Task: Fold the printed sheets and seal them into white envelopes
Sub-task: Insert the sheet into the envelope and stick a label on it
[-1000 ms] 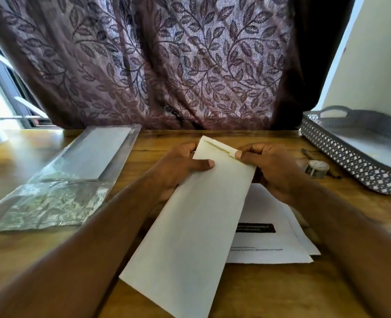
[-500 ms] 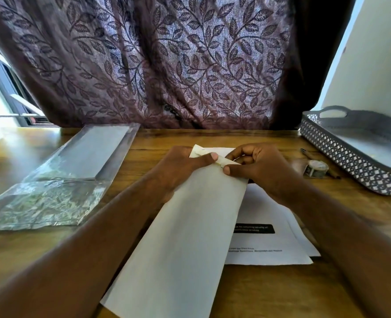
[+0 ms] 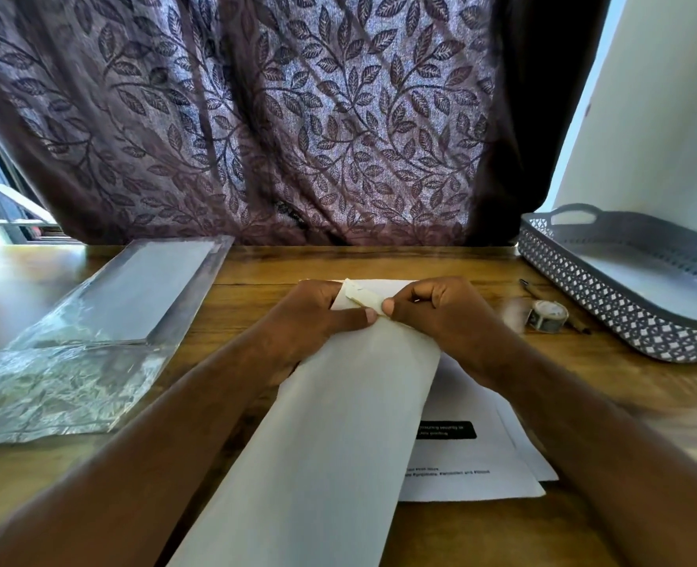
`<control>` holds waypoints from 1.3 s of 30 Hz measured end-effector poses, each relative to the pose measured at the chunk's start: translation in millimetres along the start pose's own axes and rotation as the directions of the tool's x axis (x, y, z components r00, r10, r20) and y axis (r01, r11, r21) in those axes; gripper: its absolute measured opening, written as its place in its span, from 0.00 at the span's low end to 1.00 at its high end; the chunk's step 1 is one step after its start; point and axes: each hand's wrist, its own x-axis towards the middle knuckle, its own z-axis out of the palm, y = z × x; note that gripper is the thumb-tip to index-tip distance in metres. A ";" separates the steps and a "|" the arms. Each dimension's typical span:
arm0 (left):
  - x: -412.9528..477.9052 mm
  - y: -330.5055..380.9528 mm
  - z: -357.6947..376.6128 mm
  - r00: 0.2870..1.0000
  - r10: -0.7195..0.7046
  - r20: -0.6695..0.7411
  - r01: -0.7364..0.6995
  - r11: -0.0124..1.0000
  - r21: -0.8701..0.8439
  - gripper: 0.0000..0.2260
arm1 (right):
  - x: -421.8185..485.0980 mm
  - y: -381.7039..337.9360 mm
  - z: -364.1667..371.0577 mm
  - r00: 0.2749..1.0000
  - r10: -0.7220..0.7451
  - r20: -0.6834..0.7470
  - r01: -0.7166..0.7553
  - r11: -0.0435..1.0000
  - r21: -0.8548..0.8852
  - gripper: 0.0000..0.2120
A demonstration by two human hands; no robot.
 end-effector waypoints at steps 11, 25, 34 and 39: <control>-5.1 5.8 5.5 0.994 0.055 -0.096 -0.051 0.998 0.046 0.13 | -3.5 -4.2 -0.1 0.999 -0.005 0.032 0.004 1.000 0.018 0.09; -4.4 4.4 0.7 0.984 0.123 -0.128 -0.126 0.992 -0.015 0.15 | -4.7 -7.6 3.0 0.999 0.038 -0.011 -0.037 0.995 0.087 0.10; -0.6 1.9 1.0 0.976 0.147 -0.161 -0.141 0.989 0.048 0.13 | -3.4 -6.3 0.1 0.999 0.043 0.002 -0.043 0.999 0.032 0.10; -0.2 3.2 -1.3 0.986 0.105 -0.131 -0.105 0.994 0.010 0.07 | -2.6 -4.9 -2.8 0.994 0.098 0.050 -0.102 0.991 0.089 0.09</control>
